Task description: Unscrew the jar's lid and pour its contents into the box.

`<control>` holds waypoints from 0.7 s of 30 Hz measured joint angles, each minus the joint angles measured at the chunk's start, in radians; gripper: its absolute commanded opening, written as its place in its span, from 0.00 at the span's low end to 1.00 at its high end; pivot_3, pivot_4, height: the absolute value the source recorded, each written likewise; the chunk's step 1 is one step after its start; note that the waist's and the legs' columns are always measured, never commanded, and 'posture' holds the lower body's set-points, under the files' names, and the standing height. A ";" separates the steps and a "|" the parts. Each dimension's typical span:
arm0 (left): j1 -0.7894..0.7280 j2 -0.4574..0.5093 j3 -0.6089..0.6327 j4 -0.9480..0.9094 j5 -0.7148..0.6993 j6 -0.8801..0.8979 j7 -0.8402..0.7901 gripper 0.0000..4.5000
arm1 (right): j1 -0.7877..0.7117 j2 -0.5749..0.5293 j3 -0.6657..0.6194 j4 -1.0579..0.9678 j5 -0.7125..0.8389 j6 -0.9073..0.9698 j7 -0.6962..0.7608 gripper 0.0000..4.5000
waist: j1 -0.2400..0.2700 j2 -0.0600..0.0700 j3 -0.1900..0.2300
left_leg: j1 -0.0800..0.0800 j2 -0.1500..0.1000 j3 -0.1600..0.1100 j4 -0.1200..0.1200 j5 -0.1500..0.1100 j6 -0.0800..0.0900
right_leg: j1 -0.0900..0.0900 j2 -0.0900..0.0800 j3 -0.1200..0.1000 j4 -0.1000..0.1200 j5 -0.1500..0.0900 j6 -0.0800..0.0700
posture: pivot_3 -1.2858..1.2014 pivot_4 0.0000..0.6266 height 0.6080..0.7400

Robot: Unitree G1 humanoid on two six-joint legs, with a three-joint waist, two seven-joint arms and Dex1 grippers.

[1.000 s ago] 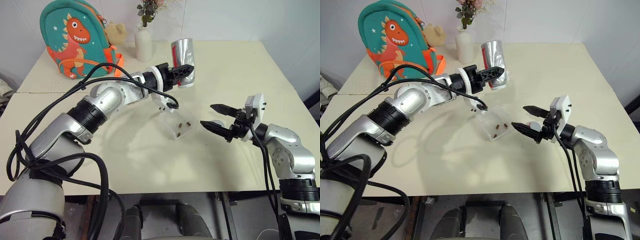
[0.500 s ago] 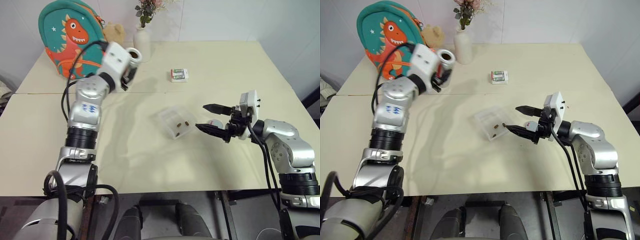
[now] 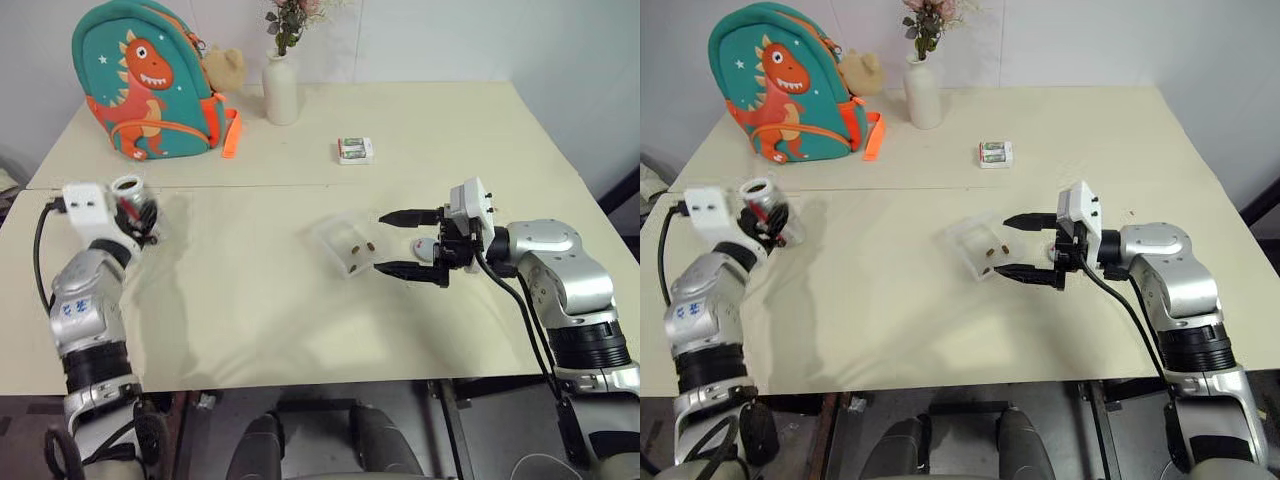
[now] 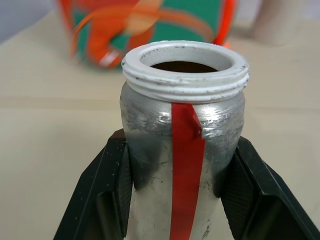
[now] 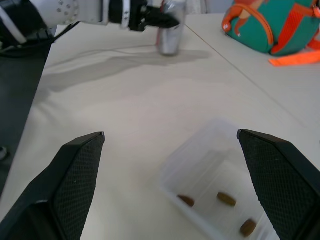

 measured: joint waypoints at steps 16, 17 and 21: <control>0.126 0.003 -0.058 -0.049 -0.049 -0.068 0.009 1.00 | -0.015 0.036 -0.003 0.032 -0.008 -0.069 0.000 1.00 | -0.005 0.000 0.000 | 0.002 0.000 0.001 0.000 0.000 0.000 | 0.002 0.000 0.000 -0.003 0.001 -0.001 | 0.52 0.24 1.00; 0.140 0.009 -0.065 -0.070 -0.048 -0.068 0.009 1.00 | -0.014 0.035 -0.004 0.031 -0.007 -0.068 -0.001 1.00 | -0.008 0.000 0.000 | 0.002 0.000 0.001 -0.001 0.000 0.000 | 0.002 0.000 0.000 -0.003 0.001 -0.001 | 0.52 0.24 1.00; 0.243 0.043 -0.101 -0.198 -0.035 -0.057 -0.004 1.00 | -0.001 0.029 -0.011 0.027 -0.006 -0.068 -0.001 1.00 | -0.011 0.000 0.000 | 0.002 0.001 0.001 -0.002 0.000 -0.001 | 0.002 0.000 0.000 -0.005 0.001 -0.001 | 0.52 0.24 1.00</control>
